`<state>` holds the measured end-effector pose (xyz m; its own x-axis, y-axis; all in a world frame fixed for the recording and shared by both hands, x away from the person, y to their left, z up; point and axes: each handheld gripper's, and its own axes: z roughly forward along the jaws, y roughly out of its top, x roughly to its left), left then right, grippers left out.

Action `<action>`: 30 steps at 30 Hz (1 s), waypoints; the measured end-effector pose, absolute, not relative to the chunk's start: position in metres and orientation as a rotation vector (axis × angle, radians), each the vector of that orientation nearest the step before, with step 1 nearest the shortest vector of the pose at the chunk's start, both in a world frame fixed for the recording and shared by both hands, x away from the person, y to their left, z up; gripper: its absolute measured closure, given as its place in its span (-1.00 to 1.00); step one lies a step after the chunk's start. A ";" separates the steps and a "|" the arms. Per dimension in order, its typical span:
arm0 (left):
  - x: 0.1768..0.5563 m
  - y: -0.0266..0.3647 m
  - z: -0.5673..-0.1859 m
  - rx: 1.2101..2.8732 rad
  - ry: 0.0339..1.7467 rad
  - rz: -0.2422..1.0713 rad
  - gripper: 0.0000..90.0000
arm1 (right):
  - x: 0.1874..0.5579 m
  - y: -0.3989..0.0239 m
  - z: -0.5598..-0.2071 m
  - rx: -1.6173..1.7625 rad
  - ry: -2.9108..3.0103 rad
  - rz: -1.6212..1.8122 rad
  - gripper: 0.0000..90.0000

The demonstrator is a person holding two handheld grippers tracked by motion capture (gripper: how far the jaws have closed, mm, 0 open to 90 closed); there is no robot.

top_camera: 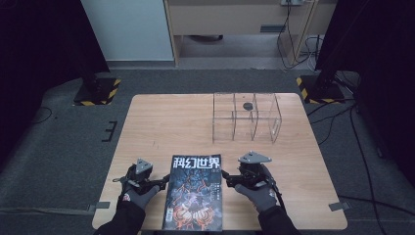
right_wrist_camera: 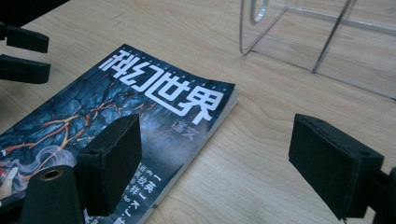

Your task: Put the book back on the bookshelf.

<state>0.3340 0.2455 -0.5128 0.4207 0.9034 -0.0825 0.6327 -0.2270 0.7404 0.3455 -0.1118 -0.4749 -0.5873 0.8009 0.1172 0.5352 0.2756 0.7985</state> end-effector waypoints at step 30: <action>0.334 0.234 -0.521 2.079 1.248 0.464 -0.58 | 0.332 -0.071 -0.519 1.261 2.377 1.192 -0.57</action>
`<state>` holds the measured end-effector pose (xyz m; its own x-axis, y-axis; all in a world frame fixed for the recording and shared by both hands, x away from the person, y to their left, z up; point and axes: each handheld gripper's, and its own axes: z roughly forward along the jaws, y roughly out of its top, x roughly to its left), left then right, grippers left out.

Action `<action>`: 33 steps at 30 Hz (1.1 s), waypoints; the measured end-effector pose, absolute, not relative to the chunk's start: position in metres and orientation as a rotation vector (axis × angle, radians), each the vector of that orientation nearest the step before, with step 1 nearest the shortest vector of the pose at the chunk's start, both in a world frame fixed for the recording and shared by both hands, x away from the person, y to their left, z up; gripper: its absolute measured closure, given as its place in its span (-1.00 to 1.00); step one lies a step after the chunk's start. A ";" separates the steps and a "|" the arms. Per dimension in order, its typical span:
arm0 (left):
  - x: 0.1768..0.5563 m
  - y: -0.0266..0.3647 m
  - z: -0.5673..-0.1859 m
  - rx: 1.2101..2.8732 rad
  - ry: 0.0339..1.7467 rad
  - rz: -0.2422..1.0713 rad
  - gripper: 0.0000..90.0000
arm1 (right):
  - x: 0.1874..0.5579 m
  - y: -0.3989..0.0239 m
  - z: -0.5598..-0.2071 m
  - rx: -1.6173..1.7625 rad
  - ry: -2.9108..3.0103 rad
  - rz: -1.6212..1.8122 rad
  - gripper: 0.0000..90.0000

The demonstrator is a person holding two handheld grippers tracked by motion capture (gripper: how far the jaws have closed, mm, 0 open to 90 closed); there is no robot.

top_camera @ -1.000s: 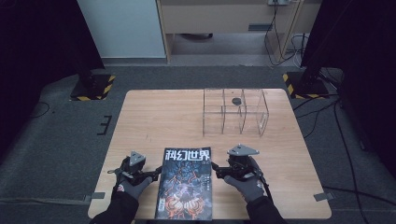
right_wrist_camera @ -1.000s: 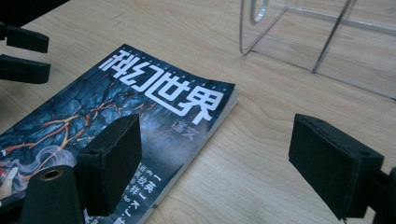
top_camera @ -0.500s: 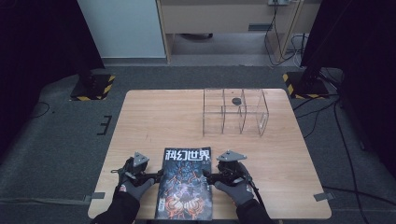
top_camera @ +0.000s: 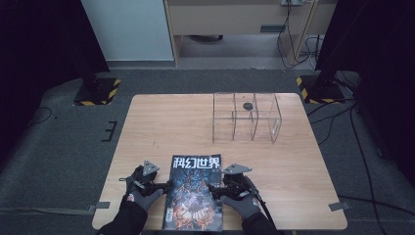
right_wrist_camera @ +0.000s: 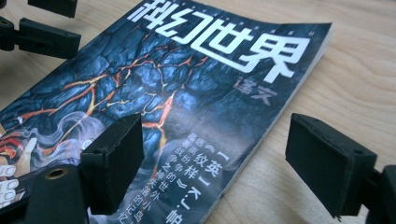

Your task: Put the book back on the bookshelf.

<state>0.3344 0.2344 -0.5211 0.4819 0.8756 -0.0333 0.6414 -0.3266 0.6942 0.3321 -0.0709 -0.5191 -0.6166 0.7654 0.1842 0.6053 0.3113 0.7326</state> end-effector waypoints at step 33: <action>0.335 0.231 -0.526 2.057 1.236 0.405 -0.46 | 0.333 -0.068 -0.531 1.387 2.373 1.273 -0.50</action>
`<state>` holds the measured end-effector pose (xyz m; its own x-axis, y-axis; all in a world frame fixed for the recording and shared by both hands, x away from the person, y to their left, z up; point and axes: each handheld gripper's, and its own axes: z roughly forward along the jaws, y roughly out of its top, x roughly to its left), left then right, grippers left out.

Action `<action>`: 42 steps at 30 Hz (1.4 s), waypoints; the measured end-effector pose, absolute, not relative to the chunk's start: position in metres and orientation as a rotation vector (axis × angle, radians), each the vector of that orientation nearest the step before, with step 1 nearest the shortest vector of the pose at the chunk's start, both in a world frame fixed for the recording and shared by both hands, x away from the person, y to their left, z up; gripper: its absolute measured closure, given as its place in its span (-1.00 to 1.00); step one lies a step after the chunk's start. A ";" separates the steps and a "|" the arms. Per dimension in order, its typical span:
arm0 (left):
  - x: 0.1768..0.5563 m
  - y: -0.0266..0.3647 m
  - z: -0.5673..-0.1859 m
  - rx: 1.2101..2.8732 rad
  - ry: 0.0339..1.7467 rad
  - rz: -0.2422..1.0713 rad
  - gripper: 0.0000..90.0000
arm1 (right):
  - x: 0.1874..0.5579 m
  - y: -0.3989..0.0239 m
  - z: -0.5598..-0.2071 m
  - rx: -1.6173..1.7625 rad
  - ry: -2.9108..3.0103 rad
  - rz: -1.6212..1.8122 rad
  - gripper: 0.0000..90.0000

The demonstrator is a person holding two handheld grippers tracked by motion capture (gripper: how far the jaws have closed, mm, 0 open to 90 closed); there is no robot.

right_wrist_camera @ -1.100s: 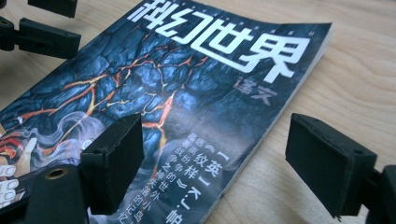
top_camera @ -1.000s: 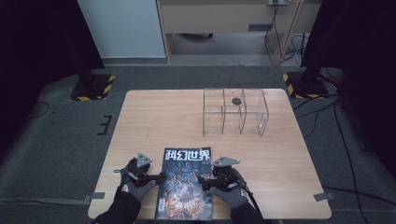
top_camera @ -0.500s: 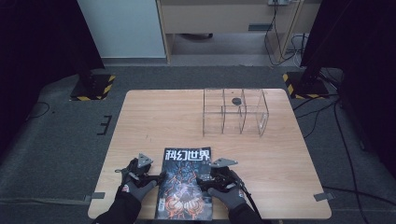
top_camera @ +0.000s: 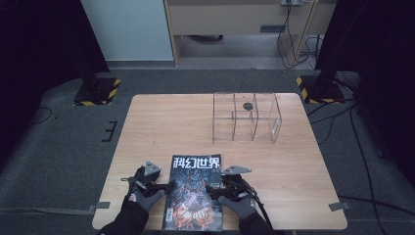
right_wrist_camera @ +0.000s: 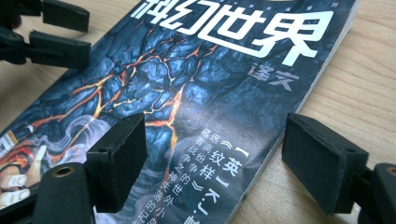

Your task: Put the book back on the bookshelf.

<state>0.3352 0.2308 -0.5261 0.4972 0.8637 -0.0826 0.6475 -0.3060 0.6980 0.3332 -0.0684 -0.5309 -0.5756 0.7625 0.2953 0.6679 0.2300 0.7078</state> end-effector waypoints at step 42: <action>0.337 0.218 -0.530 2.027 1.154 0.351 -0.19 | 0.334 -0.076 -0.529 1.475 2.268 1.469 -0.43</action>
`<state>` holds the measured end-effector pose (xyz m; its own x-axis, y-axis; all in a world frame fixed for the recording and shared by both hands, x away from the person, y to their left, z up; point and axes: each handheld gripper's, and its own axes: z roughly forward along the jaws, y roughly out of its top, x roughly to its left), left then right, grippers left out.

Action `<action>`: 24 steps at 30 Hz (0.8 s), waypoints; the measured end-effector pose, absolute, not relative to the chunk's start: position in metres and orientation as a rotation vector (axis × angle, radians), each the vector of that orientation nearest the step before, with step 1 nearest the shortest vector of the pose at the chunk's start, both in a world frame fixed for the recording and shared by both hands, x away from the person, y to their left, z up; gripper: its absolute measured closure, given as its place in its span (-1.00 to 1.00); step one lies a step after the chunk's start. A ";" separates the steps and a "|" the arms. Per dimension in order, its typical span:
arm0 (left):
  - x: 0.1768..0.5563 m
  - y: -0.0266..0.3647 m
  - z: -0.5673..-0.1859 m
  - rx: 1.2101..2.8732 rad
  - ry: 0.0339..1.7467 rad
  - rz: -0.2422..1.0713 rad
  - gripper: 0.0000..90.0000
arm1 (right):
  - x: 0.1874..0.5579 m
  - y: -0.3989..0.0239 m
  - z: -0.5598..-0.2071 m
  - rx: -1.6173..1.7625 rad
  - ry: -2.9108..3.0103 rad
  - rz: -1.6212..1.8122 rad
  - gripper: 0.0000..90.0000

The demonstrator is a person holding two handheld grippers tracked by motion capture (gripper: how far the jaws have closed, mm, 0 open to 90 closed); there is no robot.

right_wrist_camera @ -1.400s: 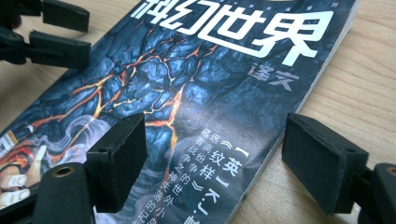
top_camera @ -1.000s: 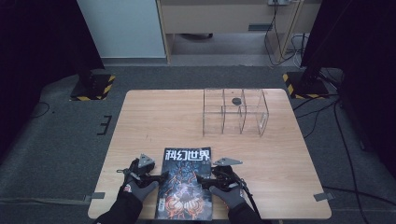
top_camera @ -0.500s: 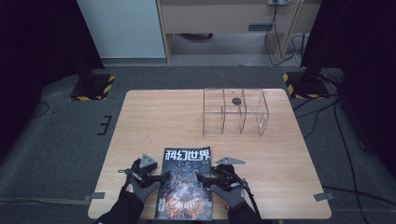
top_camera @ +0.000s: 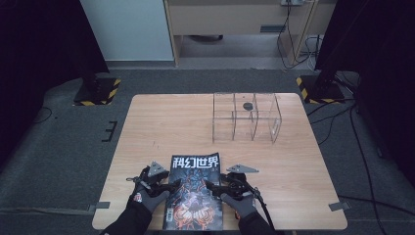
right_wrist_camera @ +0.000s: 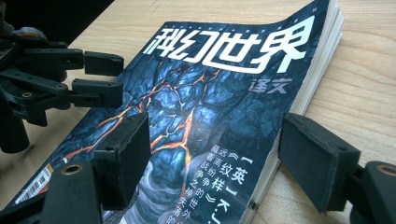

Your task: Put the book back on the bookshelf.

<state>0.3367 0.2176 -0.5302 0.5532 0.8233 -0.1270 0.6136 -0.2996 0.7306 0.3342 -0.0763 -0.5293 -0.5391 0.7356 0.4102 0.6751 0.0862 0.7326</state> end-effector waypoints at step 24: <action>0.336 0.217 -0.532 2.017 1.136 0.355 -0.20 | 0.323 -0.055 -0.535 1.375 2.421 1.526 -0.36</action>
<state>0.3361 0.2172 -0.5320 0.5620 0.8174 -0.1268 0.6001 -0.2974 0.7426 0.3234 -0.0546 -0.5346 -0.6242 0.6443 0.4419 0.6766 0.1630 0.7181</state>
